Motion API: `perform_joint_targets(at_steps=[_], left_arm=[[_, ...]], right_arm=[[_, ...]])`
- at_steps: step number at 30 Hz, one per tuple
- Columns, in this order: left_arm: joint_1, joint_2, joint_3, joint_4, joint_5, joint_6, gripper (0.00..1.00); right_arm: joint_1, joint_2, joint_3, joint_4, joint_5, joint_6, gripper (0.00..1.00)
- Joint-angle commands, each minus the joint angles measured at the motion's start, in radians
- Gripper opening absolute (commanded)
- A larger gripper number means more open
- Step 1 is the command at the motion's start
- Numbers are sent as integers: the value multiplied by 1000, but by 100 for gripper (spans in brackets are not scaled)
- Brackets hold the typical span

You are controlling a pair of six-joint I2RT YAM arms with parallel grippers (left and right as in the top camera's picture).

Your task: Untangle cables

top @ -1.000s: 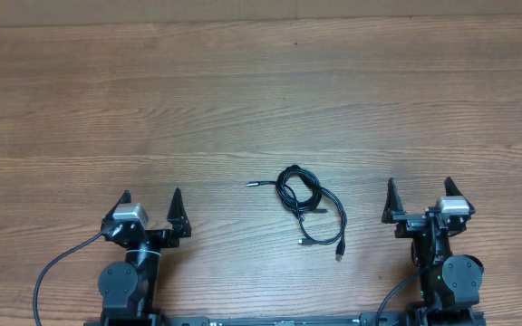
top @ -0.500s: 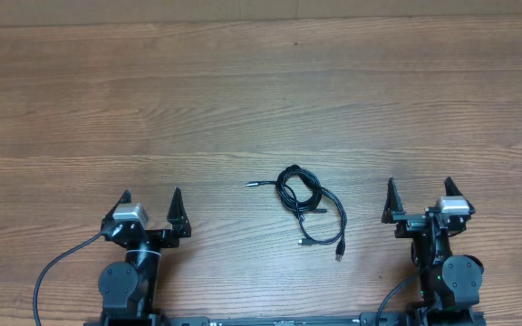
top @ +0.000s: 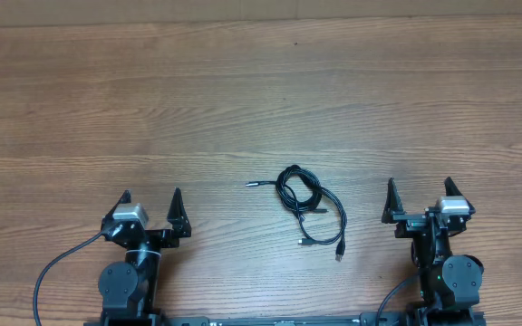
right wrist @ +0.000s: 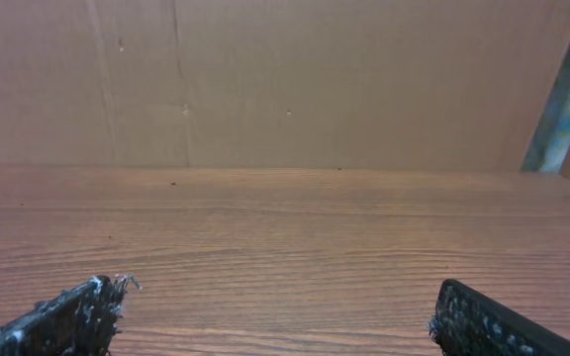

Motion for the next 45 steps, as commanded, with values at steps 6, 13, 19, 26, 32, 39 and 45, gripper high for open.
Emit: perform_joint_targets(at_steps=[6, 13, 19, 26, 32, 39, 45], left_arm=[[-8, -11, -6, 3, 4, -14, 99], [-8, -11, -6, 3, -6, -11, 100], [-7, -11, -6, 3, -31, -19, 99], [-7, -9, -5, 2, 20, -21, 100], [-7, -9, 5, -12, 21, -21, 100], [-7, -9, 61, -53, 19, 88, 100], [-7, -8, 135, -111, 4, 110, 100]], right_arm=[[4, -12, -13, 7, -2, -1, 100], [4, -12, -13, 7, -2, -1, 100], [4, -12, -13, 7, -1, -1, 100], [4, -12, -13, 7, -2, -1, 100], [4, -12, -13, 7, -2, -1, 100], [4, -12, -13, 7, -2, -1, 100], [4, -12, -13, 7, -2, -1, 100]])
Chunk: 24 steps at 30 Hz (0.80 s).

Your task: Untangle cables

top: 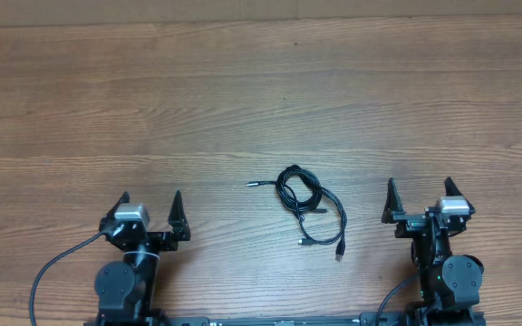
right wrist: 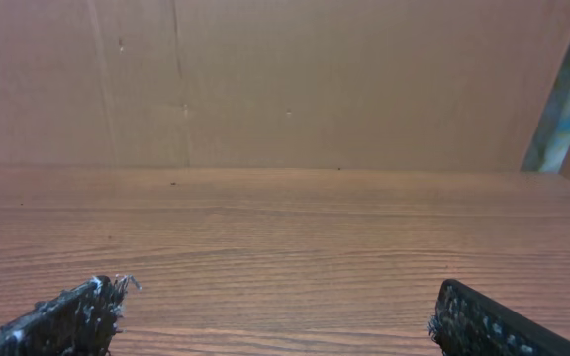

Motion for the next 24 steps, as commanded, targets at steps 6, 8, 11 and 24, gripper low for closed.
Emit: perform_joint_targets(at_steps=[6, 8, 11, 24], left_arm=[[-7, 18, 132, -24, -3, 48, 100], [-7, 55, 161, -37, -2, 44, 99], [-7, 128, 212, -41, 14, 38, 100], [-7, 626, 659, -239, 227, 42, 100]], right_arm=[[4, -12, -13, 6, -2, -1, 100], [4, -12, -13, 7, -2, -1, 100], [4, -12, -13, 7, -2, -1, 100], [4, -12, -13, 7, -2, -1, 100]])
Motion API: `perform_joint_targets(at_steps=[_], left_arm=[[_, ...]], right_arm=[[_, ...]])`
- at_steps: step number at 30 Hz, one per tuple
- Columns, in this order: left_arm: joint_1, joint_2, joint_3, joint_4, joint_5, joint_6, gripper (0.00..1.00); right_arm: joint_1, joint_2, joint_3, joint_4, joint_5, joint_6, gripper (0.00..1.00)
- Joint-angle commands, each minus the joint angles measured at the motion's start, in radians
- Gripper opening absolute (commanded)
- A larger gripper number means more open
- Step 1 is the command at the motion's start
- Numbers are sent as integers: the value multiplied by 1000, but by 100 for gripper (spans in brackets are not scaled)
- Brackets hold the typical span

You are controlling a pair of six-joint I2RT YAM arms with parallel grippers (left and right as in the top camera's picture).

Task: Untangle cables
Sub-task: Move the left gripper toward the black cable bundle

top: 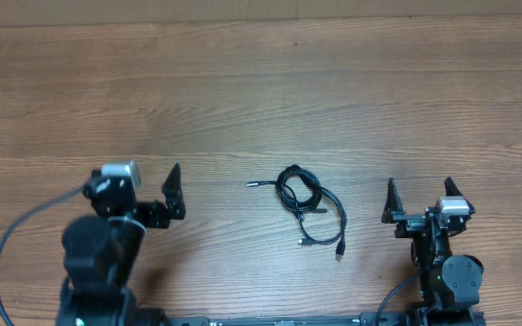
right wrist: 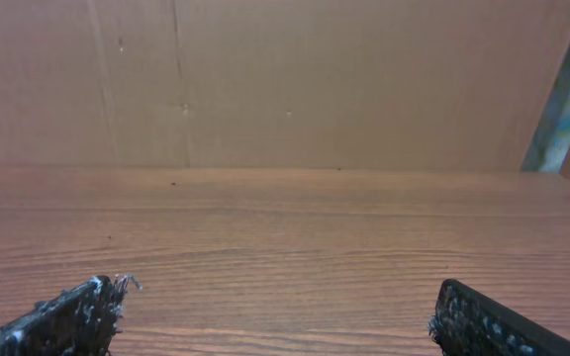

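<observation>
A thin black tangle of cables lies on the wooden table, with a tight coil at its top left and a looser loop toward the lower right. Small plug ends stick out at the left and the bottom. My left gripper is left of the tangle and well apart from it. It stands open and empty, with one finger showing and the other under the wrist camera. My right gripper sits right of the tangle, open and empty. In the right wrist view the right gripper shows bare table between its fingertips; the cables are out of that view.
A brown cardboard wall closes the far side of the table. A grey-green post leans at its right end. The left arm's black lead curves down beside its base.
My left arm has come up and shifted left, so its wrist looks larger in the overhead view. The right arm and the cables have not moved.
Both grippers rested open at the near edge, one on each side of the tangle. At the second moment the left wrist had barely shifted. Now the left arm is raised and further left, while the cables lie untouched.
</observation>
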Motion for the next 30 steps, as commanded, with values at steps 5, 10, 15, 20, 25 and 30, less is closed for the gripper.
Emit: perform_joint_targets(at_steps=[5, 10, 15, 20, 25, 30], left_arm=[[-8, 245, 291, -148, 181, 14, 100], [-32, 329, 402, -253, 208, 15, 100], [-85, 365, 440, -273, 208, 36, 100], [-192, 399, 440, -269, 208, 68, 100], [-278, 465, 440, -282, 272, 41, 100], [-296, 565, 440, -314, 347, 3, 100]], right_arm=[[4, -10, -11, 5, -1, -1, 100], [4, -10, -11, 5, -1, -1, 100], [4, -10, -11, 5, -1, -1, 100], [4, -10, -11, 5, -1, -1, 100], [4, -10, -11, 5, -1, -1, 100], [4, -10, -11, 5, -1, -1, 100]])
